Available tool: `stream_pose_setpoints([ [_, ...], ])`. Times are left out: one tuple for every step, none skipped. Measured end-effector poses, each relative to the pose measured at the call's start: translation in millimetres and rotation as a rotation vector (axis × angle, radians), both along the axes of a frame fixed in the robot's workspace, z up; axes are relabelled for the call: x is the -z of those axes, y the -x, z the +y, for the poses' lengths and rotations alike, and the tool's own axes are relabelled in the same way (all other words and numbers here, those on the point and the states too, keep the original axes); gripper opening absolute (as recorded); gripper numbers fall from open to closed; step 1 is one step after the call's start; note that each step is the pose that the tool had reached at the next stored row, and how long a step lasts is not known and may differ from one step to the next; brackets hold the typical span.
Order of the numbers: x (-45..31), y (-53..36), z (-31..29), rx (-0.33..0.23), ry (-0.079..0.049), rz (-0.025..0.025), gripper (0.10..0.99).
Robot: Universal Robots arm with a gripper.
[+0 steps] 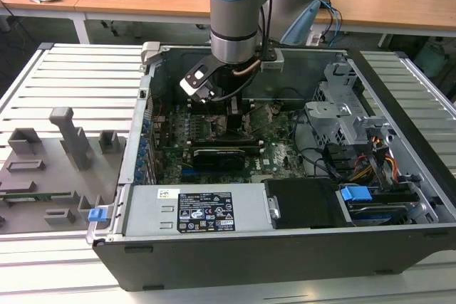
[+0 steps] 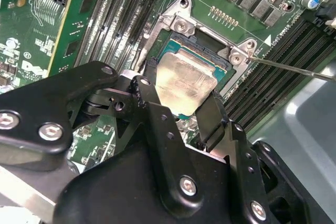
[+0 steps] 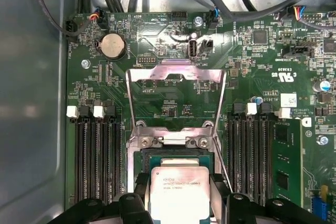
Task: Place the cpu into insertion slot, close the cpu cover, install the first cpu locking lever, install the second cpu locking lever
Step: 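Place the cpu into insertion slot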
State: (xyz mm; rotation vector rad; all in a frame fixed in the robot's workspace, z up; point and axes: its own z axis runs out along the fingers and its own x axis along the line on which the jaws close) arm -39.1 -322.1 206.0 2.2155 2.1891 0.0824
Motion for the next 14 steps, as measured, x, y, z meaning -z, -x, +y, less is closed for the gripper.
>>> stream_pose_setpoints([
  [2.1, 0.0, 0.1, 0.000, 0.000, 0.0000, 0.541],
  [3.6, 0.0, 0.3, 0.000, 0.000, 0.0000, 0.541],
  [4.4, 0.0, 0.3, 0.000, 0.000, 0.0000, 0.541],
  [5.0, 0.0, 0.4, -0.001, 0.000, 0.0001, 0.541],
  [5.2, 0.1, 0.5, -0.001, 0.001, 0.0001, 0.541],
  [5.2, 0.0, 0.5, -0.001, 0.003, 0.0002, 0.541],
  [5.3, 0.0, 0.6, -0.001, 0.003, 0.0000, 0.541],
  [5.3, 0.0, 0.6, -0.001, 0.003, 0.0000, 0.541],
  [5.9, -0.1, 0.9, -0.001, 0.003, -0.0001, 0.616],
  [6.2, 0.0, 1.1, -0.001, 0.003, 0.0001, 0.616],
  [6.6, 0.0, 1.2, -0.001, 0.003, 0.0000, 0.616],
  [6.6, 0.0, 1.2, -0.001, 0.003, 0.0001, 0.616],
  [6.0, 0.0, 1.2, -0.001, 0.003, 0.0000, 0.616],
  [4.6, 0.0, 1.2, -0.001, 0.003, 0.0000, 0.616],
])
